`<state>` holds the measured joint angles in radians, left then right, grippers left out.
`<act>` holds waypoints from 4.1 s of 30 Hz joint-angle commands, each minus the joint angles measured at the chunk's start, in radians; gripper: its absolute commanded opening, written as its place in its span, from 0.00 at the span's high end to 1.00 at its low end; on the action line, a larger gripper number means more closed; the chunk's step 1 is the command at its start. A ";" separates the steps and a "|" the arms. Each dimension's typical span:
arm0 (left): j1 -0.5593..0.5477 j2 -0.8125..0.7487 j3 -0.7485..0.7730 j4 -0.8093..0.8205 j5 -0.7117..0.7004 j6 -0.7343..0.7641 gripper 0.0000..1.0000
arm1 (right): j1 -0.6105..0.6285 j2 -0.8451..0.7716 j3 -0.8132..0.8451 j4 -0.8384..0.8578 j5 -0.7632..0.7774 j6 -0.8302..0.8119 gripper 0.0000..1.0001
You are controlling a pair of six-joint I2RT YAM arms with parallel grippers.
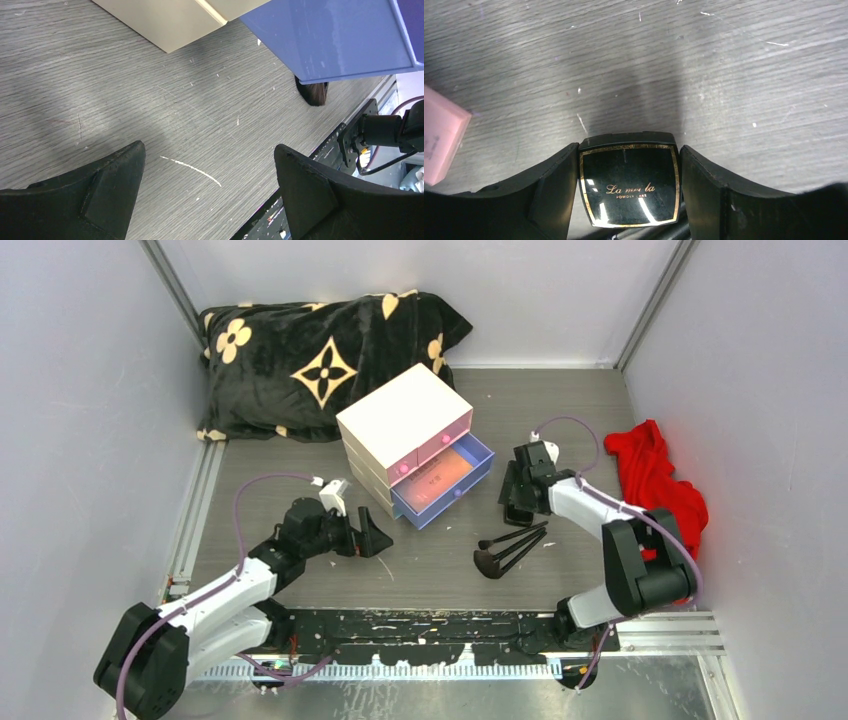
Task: Organize the makeup
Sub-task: Pick up the makeup from the center of the board, then place the makeup in the drawer, then move the storage box to the center of the board.
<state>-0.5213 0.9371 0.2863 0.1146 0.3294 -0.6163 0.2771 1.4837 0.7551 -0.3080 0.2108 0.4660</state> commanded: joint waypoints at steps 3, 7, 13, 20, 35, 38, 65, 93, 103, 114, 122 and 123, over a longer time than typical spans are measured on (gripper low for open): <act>0.006 -0.033 -0.007 0.025 0.012 0.004 0.00 | -0.008 -0.165 0.078 -0.105 -0.004 -0.009 0.98; 0.006 -0.032 -0.007 0.031 0.017 0.001 0.00 | -0.007 -0.202 0.157 -0.181 -0.014 -0.032 0.99; 0.005 -0.043 -0.010 0.022 0.022 0.002 0.00 | -0.008 -0.242 0.298 -0.265 -0.020 -0.059 0.99; 0.006 -0.044 -0.010 0.023 0.028 0.002 0.00 | -0.007 -0.215 0.494 -0.320 -0.158 -0.084 0.99; 0.006 -0.052 -0.012 0.022 0.026 -0.002 0.00 | 0.221 -0.176 0.551 -0.218 -0.209 -0.015 0.99; 0.006 -0.053 -0.010 0.018 0.026 0.000 0.00 | 0.245 -0.163 0.552 -0.192 -0.201 0.009 0.99; 0.006 -0.077 -0.013 -0.013 0.022 0.017 0.00 | 0.363 -0.001 0.523 -0.037 -0.186 0.016 0.76; 0.006 -0.107 -0.019 -0.020 0.022 0.010 0.00 | 0.364 0.036 0.516 -0.161 -0.042 -0.078 0.20; 0.005 -0.099 -0.019 -0.017 0.022 0.010 0.00 | 0.364 -0.032 0.522 -0.162 -0.003 -0.098 0.13; 0.006 -0.068 0.007 -0.021 0.024 0.018 0.00 | 0.363 -0.192 0.539 -0.270 0.180 -0.166 0.13; 0.006 -0.072 0.026 -0.033 -0.017 0.020 0.00 | 0.362 -0.397 0.284 -0.294 0.209 -0.137 0.11; 0.005 -0.068 0.029 -0.026 -0.017 0.019 0.00 | 0.363 -0.425 0.237 -0.284 0.191 -0.129 0.11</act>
<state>-0.5213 0.8696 0.2707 0.0669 0.3290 -0.6151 0.6361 1.1271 1.1168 -0.5777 0.3862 0.3164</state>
